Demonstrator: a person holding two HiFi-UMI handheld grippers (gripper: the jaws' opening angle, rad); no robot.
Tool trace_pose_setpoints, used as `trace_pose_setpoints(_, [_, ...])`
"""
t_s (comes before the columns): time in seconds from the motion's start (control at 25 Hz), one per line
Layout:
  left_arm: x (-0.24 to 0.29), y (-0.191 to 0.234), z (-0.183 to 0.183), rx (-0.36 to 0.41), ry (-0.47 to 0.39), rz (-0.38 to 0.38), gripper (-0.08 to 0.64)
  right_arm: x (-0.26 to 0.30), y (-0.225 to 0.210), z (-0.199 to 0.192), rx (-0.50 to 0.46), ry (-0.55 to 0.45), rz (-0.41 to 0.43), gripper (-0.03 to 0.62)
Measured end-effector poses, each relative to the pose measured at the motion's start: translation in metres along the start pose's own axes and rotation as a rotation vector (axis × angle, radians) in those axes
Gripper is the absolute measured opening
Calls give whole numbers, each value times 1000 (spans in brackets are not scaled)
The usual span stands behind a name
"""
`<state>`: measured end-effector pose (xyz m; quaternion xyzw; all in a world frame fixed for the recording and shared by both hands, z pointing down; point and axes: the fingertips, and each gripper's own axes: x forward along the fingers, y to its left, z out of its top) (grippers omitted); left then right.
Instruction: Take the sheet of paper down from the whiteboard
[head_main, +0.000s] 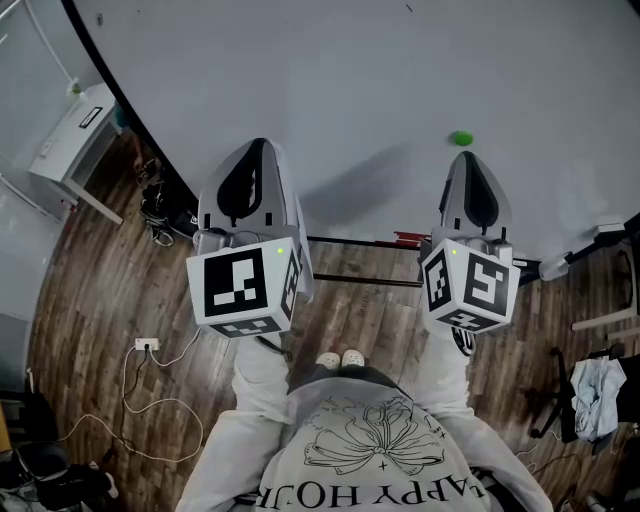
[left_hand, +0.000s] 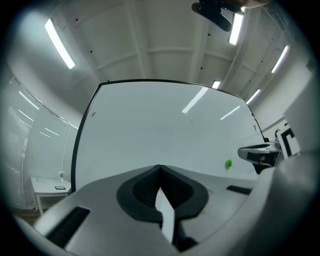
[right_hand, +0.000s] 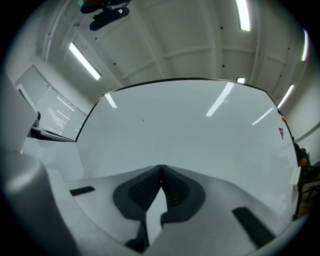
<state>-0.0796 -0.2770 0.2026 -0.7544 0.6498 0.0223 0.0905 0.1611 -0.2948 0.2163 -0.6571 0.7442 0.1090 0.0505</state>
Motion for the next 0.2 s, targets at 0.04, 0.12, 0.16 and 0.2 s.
trace_pose_setpoints(0.04, [0,0,0,1,0,-2,2,0,0,0,1,-1,-1,3])
trace_pose_setpoints(0.12, [1,0,0,7,1,-7,2,-1,1,0,6,-4,-6,3])
trace_pose_setpoints(0.16, [1,0,-1,10,1,-10,2,-1,1,0,8,-6,-8,2])
trace_pose_setpoints(0.2, [1,0,-1,13,1,-13,2,-1,1,-1,11,-7,-11,3])
